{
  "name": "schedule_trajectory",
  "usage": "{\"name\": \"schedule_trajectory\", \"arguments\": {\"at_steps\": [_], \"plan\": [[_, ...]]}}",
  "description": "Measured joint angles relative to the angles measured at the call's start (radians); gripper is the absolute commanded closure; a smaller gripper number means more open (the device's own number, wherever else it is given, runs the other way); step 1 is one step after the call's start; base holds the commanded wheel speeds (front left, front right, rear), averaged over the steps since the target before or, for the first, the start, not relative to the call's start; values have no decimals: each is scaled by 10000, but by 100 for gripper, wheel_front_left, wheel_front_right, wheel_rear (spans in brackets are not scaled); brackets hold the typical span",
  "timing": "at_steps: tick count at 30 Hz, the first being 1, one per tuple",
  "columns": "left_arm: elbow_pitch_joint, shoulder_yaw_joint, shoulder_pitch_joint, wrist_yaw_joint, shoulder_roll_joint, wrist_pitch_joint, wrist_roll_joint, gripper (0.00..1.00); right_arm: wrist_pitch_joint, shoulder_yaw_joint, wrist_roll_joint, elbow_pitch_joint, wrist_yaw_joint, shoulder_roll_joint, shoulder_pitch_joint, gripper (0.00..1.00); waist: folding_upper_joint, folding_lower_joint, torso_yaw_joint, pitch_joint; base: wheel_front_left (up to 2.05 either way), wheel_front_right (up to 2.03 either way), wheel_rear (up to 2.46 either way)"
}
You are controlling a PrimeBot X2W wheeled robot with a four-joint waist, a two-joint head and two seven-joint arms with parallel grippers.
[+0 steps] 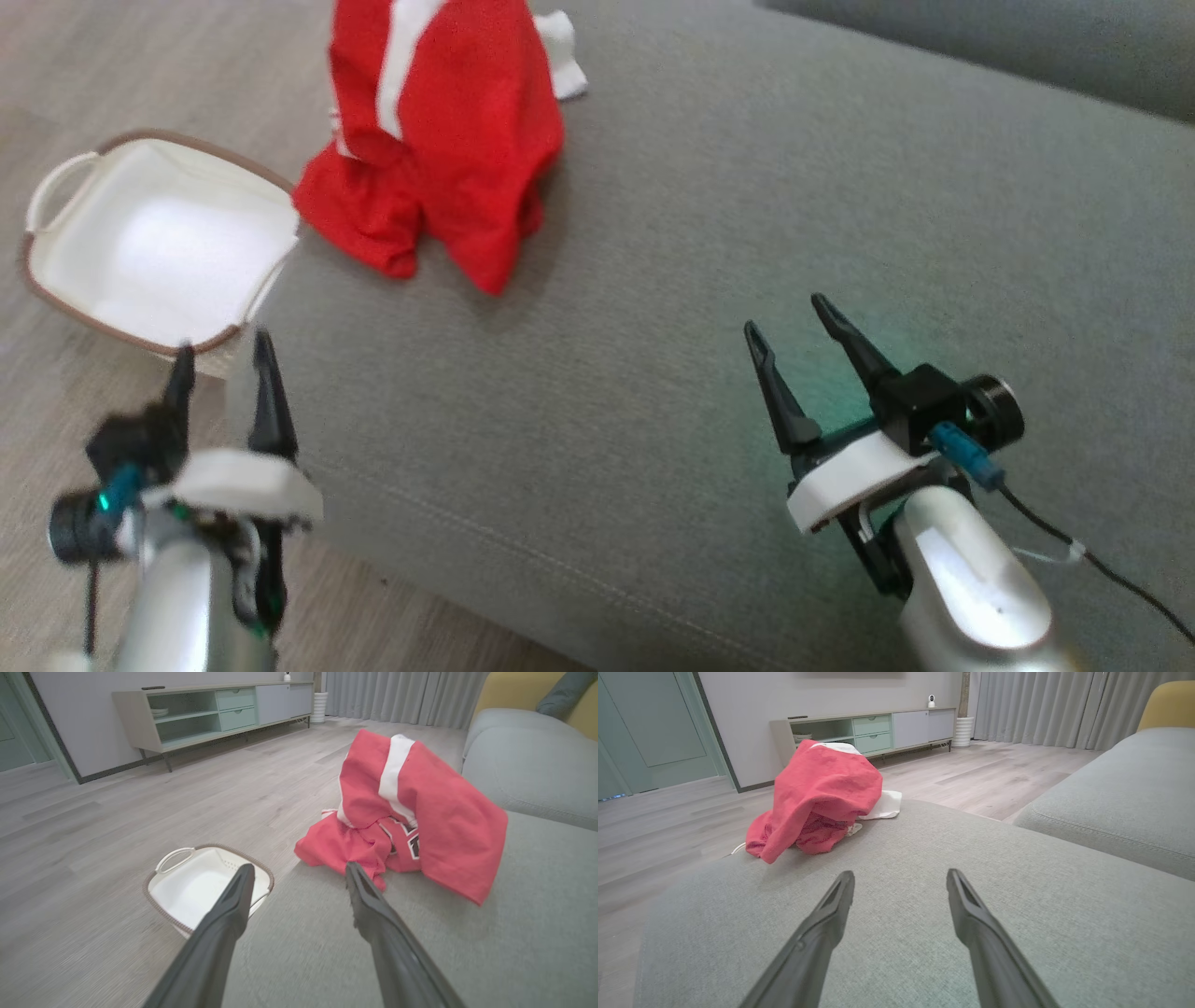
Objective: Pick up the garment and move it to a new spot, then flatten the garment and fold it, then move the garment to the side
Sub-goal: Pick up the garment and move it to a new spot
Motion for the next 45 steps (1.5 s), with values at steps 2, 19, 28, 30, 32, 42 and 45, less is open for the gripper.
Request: {"name": "schedule_trajectory", "arguments": {"at_steps": [2, 19, 28, 30, 32, 42, 45], "plan": [[209, 77, -569, -341, 58, 0, 8, 0, 0, 75, -54, -140, 0, -77, -136, 0, 0, 1, -205, 224, 0, 0, 0], [3289, 366, -5125, -1279, 1478, -23, -295, 0, -2, 959, -38, -1381, 0, -840, -1012, 0, 0, 2, -2109, 2198, 0, 0, 0], [5415, 447, -6516, -1039, 2015, -35, -174, 0, -2, 744, 48, -1542, 0, -869, -1267, 0, 0, 1, -2735, 2871, 0, 0, 0], [5450, 424, -6698, -1018, 2015, -35, -148, 5, -2, 700, 48, -1546, 0, -859, -1267, 0, 0, 1, -2789, 2935, 0, 0, 0], [5559, 380, -6780, -1018, 2011, -35, -69, 97, -2, 690, 48, -1540, 0, -825, -1267, 0, 0, 1, -2811, 2935, 0, 0, 0], [5474, -88, -6800, -1114, 2029, -35, 213, 100, -2, 660, 242, -1406, 0, -500, -1265, 0, 0, 0, -3023, 2349, 0, 0, 0], [4817, -441, -6847, -1154, 2113, -35, 437, 100, -2, 560, 408, -1350, 0, -410, -1225, 0, 0, 0, -3191, 1990, 0, 0, 0]]}}
